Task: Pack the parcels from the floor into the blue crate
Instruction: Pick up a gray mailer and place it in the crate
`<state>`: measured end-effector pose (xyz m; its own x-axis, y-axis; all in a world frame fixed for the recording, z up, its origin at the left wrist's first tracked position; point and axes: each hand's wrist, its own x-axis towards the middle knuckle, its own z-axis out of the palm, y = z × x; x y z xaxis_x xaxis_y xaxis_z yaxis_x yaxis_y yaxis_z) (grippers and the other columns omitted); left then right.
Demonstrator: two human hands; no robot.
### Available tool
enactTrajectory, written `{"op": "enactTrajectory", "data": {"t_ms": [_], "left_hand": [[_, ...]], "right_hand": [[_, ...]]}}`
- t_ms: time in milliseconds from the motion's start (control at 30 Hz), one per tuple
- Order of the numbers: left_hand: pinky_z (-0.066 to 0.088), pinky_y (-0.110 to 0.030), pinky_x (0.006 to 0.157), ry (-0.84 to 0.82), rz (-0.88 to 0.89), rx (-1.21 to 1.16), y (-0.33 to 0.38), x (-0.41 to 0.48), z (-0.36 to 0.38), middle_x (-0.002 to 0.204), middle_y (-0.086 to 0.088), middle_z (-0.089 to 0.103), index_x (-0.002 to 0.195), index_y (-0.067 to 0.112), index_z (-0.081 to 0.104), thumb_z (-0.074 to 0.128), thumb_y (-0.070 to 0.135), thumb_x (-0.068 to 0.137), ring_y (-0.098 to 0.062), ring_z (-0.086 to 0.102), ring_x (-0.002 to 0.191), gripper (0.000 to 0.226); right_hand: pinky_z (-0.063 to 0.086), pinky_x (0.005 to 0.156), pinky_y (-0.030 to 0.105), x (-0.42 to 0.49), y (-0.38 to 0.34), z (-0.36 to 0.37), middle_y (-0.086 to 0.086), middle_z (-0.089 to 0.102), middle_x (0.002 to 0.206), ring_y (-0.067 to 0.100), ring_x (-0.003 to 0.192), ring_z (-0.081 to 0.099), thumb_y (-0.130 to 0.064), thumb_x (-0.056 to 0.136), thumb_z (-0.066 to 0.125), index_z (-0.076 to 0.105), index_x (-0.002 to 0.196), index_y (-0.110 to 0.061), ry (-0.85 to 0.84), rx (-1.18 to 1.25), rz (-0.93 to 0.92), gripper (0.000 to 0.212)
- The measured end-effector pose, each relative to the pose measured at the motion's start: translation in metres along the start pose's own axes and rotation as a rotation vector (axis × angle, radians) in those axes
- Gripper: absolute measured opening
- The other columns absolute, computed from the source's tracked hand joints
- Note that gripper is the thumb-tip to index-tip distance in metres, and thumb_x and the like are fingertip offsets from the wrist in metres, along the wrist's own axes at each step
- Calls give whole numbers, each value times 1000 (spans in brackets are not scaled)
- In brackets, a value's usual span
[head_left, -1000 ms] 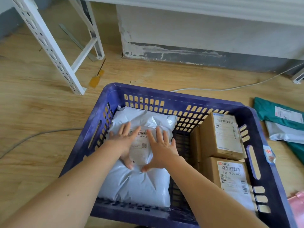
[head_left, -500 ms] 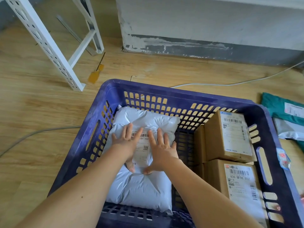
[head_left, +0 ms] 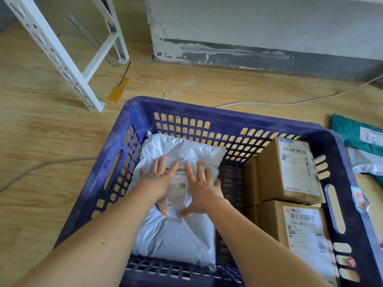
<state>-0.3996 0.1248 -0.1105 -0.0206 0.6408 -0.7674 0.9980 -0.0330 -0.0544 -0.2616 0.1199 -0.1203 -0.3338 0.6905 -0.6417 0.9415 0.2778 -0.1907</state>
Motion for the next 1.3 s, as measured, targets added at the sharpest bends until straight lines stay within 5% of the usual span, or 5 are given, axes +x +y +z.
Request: {"op": "enactTrajectory", "data": {"t_ms": [233,367,600,767,1300], "left_hand": [[5,-59,114,22,-16,5,1,-8,0,144,-13,-44,136,30,-38,86,44,55,-30,-33,137,149],[9,-55,115,67,10,-28,1,-22,-5,150,-12,-34,141,30,-30,86,36,59,-30,-25,141,142],[39,-38,104,288,130,-116,-4,-62,-31,147,-3,37,143,22,31,75,34,75,-24,39,133,82],[41,-33,95,435,221,-204,21,-101,-58,144,1,42,140,25,40,63,37,86,-20,46,127,59],[44,-35,94,753,510,-169,145,-231,-121,132,4,53,130,29,50,59,36,88,-18,50,119,43]], "right_hand": [[9,113,57,-8,0,-4,8,-29,153,34,144,-14,-53,63,79,-26,144,-27,26,9,-3,136],[15,113,55,-22,3,-17,6,-7,157,32,145,4,-50,74,70,-7,149,-30,89,78,-37,110],[28,112,36,-86,16,-54,2,32,150,22,139,28,-34,93,52,34,143,-24,387,170,-73,54],[45,97,32,-138,29,-82,-2,54,132,18,121,49,-24,91,54,55,129,-22,582,208,-54,38],[45,85,29,-303,102,-121,-2,62,122,19,108,56,-26,89,52,63,115,-28,823,184,179,29]]}}
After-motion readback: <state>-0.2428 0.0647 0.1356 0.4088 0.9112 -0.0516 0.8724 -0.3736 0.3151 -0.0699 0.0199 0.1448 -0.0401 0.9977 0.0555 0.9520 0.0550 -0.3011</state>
